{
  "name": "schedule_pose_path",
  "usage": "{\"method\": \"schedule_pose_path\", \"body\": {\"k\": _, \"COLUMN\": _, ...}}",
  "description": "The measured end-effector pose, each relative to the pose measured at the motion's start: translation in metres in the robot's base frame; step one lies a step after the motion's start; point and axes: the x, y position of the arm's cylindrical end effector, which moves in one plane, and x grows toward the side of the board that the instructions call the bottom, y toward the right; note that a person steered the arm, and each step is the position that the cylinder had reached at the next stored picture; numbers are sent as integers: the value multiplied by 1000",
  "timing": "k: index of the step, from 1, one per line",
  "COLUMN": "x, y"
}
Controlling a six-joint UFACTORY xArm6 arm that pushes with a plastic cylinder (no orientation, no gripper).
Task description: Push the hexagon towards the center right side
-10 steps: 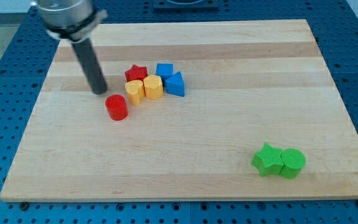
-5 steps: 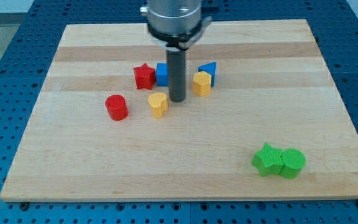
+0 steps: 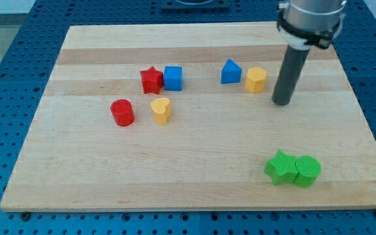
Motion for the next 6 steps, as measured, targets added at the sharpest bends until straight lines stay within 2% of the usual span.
{"method": "schedule_pose_path", "body": {"k": 1, "x": 17, "y": -68}}
{"method": "schedule_pose_path", "body": {"k": 2, "x": 3, "y": -116}}
{"method": "schedule_pose_path", "body": {"k": 3, "x": -28, "y": -110}}
{"method": "schedule_pose_path", "body": {"k": 4, "x": -57, "y": -73}}
{"method": "schedule_pose_path", "body": {"k": 5, "x": -72, "y": -9}}
{"method": "schedule_pose_path", "body": {"k": 6, "x": -73, "y": 37}}
